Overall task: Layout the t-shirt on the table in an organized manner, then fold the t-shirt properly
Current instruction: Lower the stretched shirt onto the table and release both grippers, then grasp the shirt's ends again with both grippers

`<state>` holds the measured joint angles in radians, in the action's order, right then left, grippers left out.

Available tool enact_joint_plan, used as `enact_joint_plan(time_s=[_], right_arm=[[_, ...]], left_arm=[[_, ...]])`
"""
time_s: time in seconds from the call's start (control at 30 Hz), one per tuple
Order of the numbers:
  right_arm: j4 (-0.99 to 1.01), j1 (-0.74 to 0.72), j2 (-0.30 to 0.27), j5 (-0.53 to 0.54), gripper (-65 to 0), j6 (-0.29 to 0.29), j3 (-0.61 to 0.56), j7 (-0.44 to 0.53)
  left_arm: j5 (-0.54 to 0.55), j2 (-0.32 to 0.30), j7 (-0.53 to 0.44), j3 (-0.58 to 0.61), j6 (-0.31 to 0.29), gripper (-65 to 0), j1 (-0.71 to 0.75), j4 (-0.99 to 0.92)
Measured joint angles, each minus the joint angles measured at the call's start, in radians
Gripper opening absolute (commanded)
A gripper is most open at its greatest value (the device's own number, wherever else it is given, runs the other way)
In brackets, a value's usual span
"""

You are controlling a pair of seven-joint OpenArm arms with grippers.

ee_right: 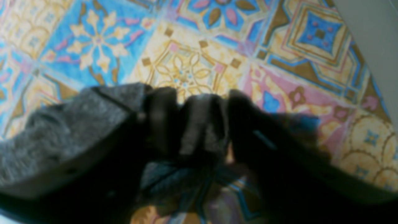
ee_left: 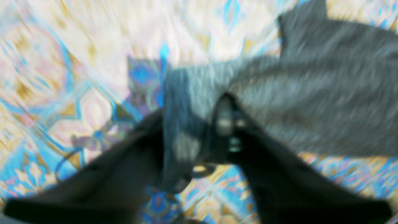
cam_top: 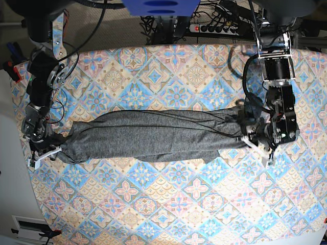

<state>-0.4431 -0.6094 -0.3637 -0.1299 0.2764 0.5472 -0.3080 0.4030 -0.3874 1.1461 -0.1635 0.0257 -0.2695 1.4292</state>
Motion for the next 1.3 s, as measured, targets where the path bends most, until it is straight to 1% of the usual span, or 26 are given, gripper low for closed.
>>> enact_joint_plan(time_s=[0.03, 0.07, 0.13, 0.2, 0.3, 0.37, 0.47, 0.5, 0.53, 0.57, 0.6, 0.63, 0.67, 0.73, 0.8, 0.9, 0.97, 1.0, 1.03, 1.07, 1.17, 1.2, 1.23, 1.3], right_arm=[[0.000, 0.000, 0.000, 0.001, -30.1, 0.000, -0.016, 0.000], [-0.001, -0.001, 0.001, 0.001, -28.3, 0.000, -0.025, 0.002], [-0.002, -0.001, 0.004, 0.002, -27.8, 0.003, -0.023, 0.008], [-0.026, 0.003, 0.010, 0.002, -27.8, 0.003, 0.012, -0.001], [-0.147, 0.013, 0.012, -0.002, -27.8, 0.006, 0.072, -0.018], [-0.255, 0.008, 0.006, 0.000, -27.8, -0.006, 0.096, -0.012], [-0.423, 0.035, -0.006, 0.021, -27.8, 0.010, 0.118, 0.011], [-0.473, 0.069, -0.006, 0.019, -27.8, 0.009, 0.122, -0.011], [-0.520, 0.112, 0.000, 0.014, -27.8, 0.011, 0.128, -0.062], [-0.555, 0.153, 0.012, 0.006, -27.8, 0.008, 0.134, -0.113], [-0.586, 0.187, 0.033, 0.004, -27.8, -0.006, 0.144, -0.150], [-0.615, 0.214, 0.055, 0.011, -27.8, -0.012, 0.151, -0.175], [-0.641, 0.236, 0.075, 0.028, -27.8, -0.003, 0.153, -0.186], [-0.673, 0.271, 0.097, 0.094, -27.8, 0.024, 0.143, -0.174], [-0.696, 0.311, 0.104, 0.158, -27.8, 0.021, 0.134, -0.162], [-0.697, 0.395, 0.120, 0.233, -27.8, -0.002, 0.138, -0.172], [-0.697, 0.458, 0.134, 0.276, -27.8, 0.002, 0.140, -0.190], [-0.700, 0.478, 0.148, 0.296, -27.9, -0.008, 0.143, -0.195], [-0.701, 0.492, 0.158, 0.317, -27.9, -0.010, 0.145, -0.191], [-0.703, 0.503, 0.168, 0.340, -27.9, 0.000, 0.142, -0.181], [-0.740, 0.556, 0.205, 0.364, -27.9, 0.017, 0.133, -0.166], [-0.759, 0.583, 0.220, 0.360, -27.9, 0.007, 0.134, -0.173], [-0.775, 0.606, 0.234, 0.364, -27.9, 0.010, 0.135, -0.147], [-0.810, 0.624, 0.249, 0.359, -27.9, 0.018, 0.136, -0.166]], left_arm=[[-0.004, 0.002, 0.010, 0.000, 0.000, -33.8, 0.010, -0.001], [-0.007, 0.002, 0.006, 0.000, -0.001, -31.6, 0.019, -0.001], [-0.003, 0.002, 0.005, -0.001, 0.000, -31.7, 0.027, -0.001], [0.003, 0.002, -0.003, -0.006, -0.001, -32.7, 0.029, -0.001], [0.004, 0.002, -0.002, -0.011, -0.003, -33.3, 0.030, 0.013], [0.005, 0.007, -0.018, -0.035, -0.004, -33.2, 0.051, 0.094], [0.004, 0.002, -0.063, -0.049, -0.004, -33.2, 0.090, 0.271], [0.007, 0.002, -0.064, -0.049, -0.004, -33.2, 0.100, 0.318], [0.015, 0.003, -0.062, -0.048, -0.004, -33.2, 0.109, 0.354], [0.016, 0.005, -0.060, -0.048, -0.005, -33.2, 0.117, 0.377], [0.013, 0.005, -0.060, -0.048, -0.004, -33.2, 0.129, 0.391], [0.012, 0.005, -0.058, -0.048, -0.004, -33.2, 0.143, 0.400], [0.012, 0.005, -0.053, -0.048, -0.004, -33.2, 0.163, 0.410], [0.015, 0.013, -0.053, -0.048, -0.004, -33.2, 0.217, 0.439], [0.001, 0.030, -0.039, -0.050, 0.000, -33.2, 0.259, 0.465], [0.013, 0.029, -0.047, -0.078, -0.004, -33.2, 0.330, 0.537], [0.011, 0.029, -0.047, -0.081, -0.004, -33.2, 0.370, 0.561], [0.011, 0.030, -0.045, -0.080, -0.004, -33.2, 0.385, 0.565], [0.013, 0.031, -0.042, -0.079, -0.005, -33.2, 0.397, 0.566], [0.013, 0.030, -0.043, -0.079, -0.004, -33.2, 0.407, 0.567], [0.012, 0.029, -0.048, -0.080, -0.004, -33.2, 0.429, 0.571], [0.012, 0.030, -0.047, -0.080, -0.004, -33.2, 0.439, 0.571], [0.011, 0.029, -0.047, -0.080, -0.004, -33.2, 0.446, 0.571], [0.012, 0.030, -0.047, -0.080, -0.004, -33.2, 0.455, 0.571]])
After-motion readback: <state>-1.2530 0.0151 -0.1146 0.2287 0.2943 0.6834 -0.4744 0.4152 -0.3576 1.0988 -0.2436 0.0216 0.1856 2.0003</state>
